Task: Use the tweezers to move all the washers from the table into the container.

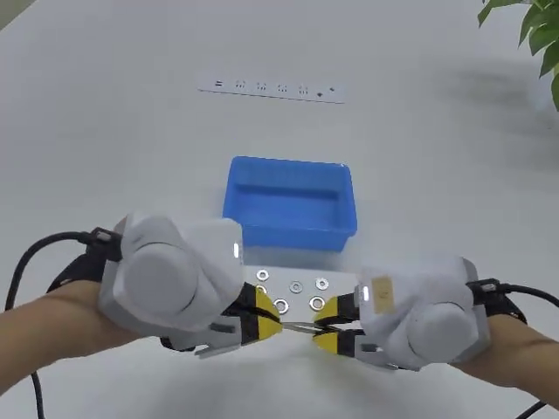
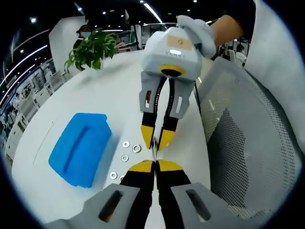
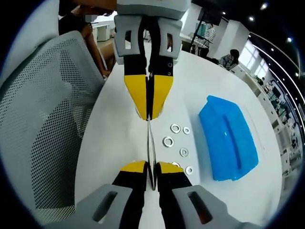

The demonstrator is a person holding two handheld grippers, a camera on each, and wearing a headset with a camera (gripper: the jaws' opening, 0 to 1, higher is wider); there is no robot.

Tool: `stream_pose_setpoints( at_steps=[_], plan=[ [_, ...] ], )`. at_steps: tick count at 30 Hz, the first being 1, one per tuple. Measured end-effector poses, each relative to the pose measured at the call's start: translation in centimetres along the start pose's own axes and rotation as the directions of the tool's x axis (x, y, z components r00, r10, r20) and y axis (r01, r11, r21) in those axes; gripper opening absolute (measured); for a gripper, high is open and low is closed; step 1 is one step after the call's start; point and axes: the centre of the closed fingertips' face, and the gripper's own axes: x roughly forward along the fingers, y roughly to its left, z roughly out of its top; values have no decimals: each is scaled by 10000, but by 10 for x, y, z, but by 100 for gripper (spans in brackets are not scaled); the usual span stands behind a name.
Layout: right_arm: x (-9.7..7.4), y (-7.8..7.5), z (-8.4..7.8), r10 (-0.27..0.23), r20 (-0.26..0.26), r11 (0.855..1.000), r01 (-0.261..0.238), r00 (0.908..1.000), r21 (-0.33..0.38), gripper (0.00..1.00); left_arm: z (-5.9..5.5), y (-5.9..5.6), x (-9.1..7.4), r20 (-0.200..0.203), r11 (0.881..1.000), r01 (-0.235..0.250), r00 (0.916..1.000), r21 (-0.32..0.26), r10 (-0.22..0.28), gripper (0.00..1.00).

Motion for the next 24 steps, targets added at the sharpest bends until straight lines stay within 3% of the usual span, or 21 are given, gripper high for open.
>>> stream_pose_setpoints(
  at_steps=[3, 4, 6, 11, 14, 19, 24],
  plan=[
    [-5, -2, -1, -90, 224, 9999, 86, 9997, 149, 9, 16, 0, 1, 379, 9991, -94, 9992, 412, 78, 5],
    [-8, -4, -2, -121, 367, 9993, 108, 9993, 368, 9, 23, 1, 3, 722, 9993, -114, 9974, 358, 87, 5],
    [-12, -5, -4, -151, 521, 9985, 124, 9985, 529, 9, 38, 1, 6, 1412, 9996, -94, 9900, 269, 56, 5],
    [-21, -6, -9, -291, 734, 9970, 236, 9969, 743, 9, 60, -1, 18, 2179, 9994, -19, 9760, 351, -58, 5],
    [-23, -7, -11, -355, 854, 9962, 284, 9957, 825, 8, 66, 0, 25, 2528, 9999, 114, 9674, 92, -134, 5],
    [-24, -6, -11, -348, 1053, 9968, 270, 9938, 752, 8, 64, -4, 36, 2385, 9984, 199, 9706, 538, -322, 6],
    [-26, -9, -13, -351, 1408, 9938, 197, 9894, 1093, 7, 65, 0, 40, 2745, 9997, 176, 9613, 166, -215, 7]
  ],
)
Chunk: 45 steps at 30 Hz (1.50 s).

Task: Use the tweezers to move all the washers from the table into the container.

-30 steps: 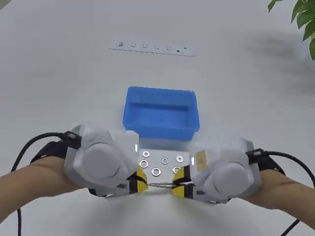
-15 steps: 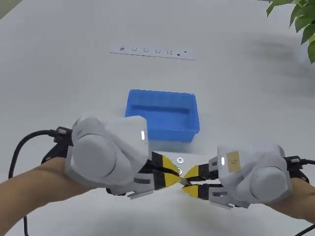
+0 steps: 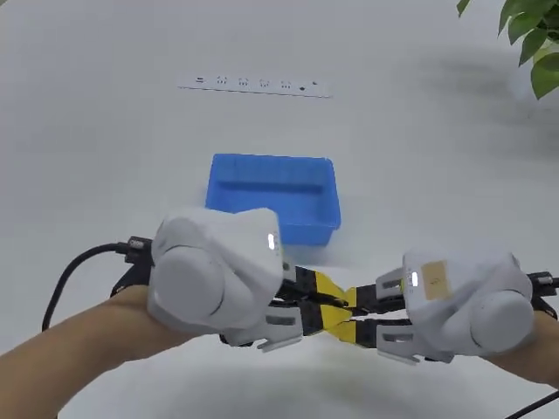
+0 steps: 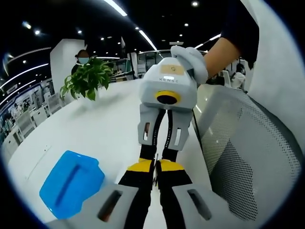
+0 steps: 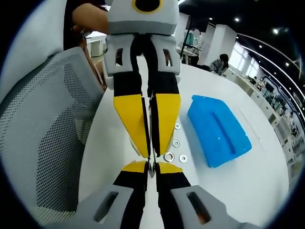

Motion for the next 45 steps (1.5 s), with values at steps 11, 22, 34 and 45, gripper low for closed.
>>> stream_pose_setpoints(
  at_steps=[11, 22, 34, 45],
  plan=[
    [3, 2, 7, -52, 241, 9997, 46, 9997, 226, 8, 3, -2, -3, -160, 9996, 59, 9999, 266, -55, 6],
    [19, 16, 39, 122, 757, 9967, -182, 9971, 788, 13, -6, -1, -38, -167, 9971, -750, 9971, -150, 747, 6],
    [23, 19, 41, 91, 700, 9956, -155, 9975, 925, 25, -20, 5, -68, -335, 9889, -1458, 9889, -277, 1449, 6],
    [23, 17, 34, -175, 777, 9899, 63, 9968, 1416, 32, -24, 19, -75, 3, 9906, -1347, 9909, -227, 1348, 6]
  ],
)
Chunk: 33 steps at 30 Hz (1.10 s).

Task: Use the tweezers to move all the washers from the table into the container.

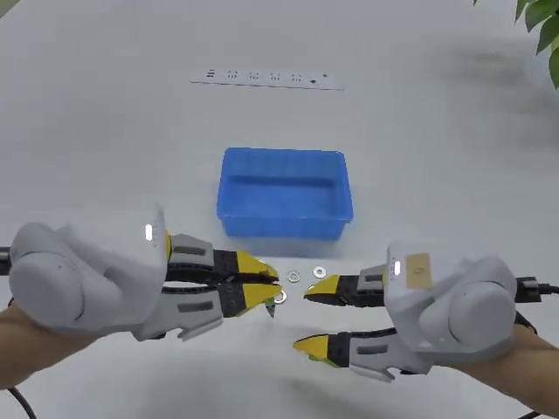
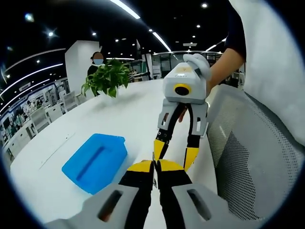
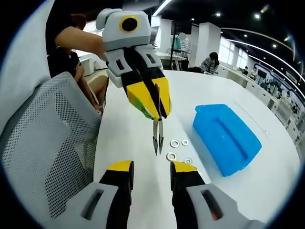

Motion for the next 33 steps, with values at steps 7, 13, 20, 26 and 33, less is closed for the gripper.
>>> stream_pose_setpoints(
  at_steps=[7, 13, 20, 26, 33],
  plan=[
    [-2, -2, -9, -80, -87, 9994, 83, 9999, 340, 35, 1, 5, 5, 33, 10000, -1, 10000, 41, 1, 6],
    [-4, -5, -10, -203, -33, 9979, 205, 9998, 619, 38, -2, 13, 11, 36, 10000, -40, 10000, -38, 40, 6],
    [-6, -6, -12, -248, -77, 9965, 253, 9997, 802, 38, -3, 18, 11, 94, 9999, 15, 10000, -127, -14, 6],
    [-4, -6, -13, -197, -139, 9963, 208, 9997, 838, 38, -4, 21, 10, -16, 9996, 49, 10000, -290, -49, 6],
    [0, -7, -5, -180, -26, 9966, 181, 9998, 802, 38, -7, 24, 5, -135, 9977, 69, 9999, -681, -78, 6]
  ],
)
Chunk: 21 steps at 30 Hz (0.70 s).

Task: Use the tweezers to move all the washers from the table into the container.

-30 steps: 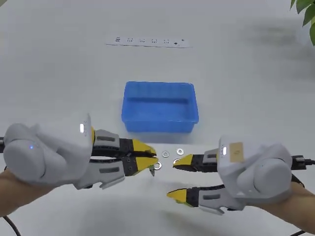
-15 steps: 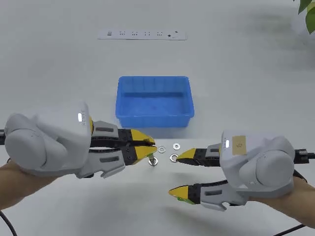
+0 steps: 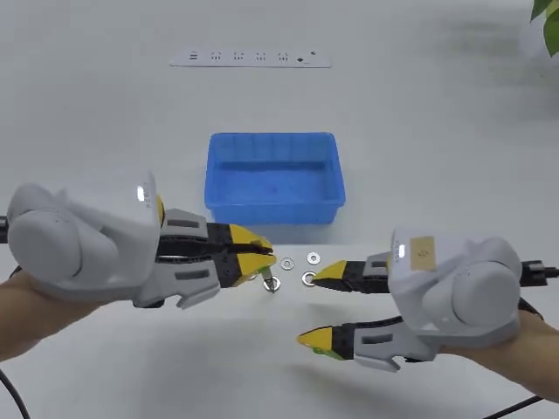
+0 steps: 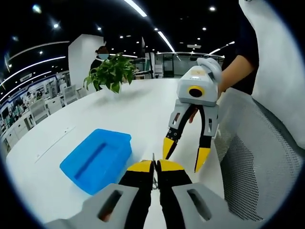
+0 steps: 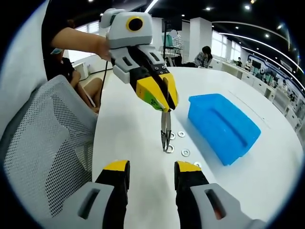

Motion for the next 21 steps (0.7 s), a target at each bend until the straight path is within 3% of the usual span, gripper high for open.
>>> stream_pose_setpoints(
  at_steps=[8, 14, 21],
  plan=[
    [0, 1, 0, 30, -30, 10000, -31, 10000, -22, 38, -6, 7, -5, -636, 9986, 181, 9977, -493, -212, 6],
    [6, -3, 4, 178, -4, 9998, -178, 9998, -101, 38, -4, -3, -1, -640, 9981, 446, 9968, -436, -473, 6],
    [20, -18, 18, 330, 269, 9995, -329, 9991, -41, 37, -1, -4, 4, -618, 9982, 450, 9970, -408, -475, 6]
  ],
)
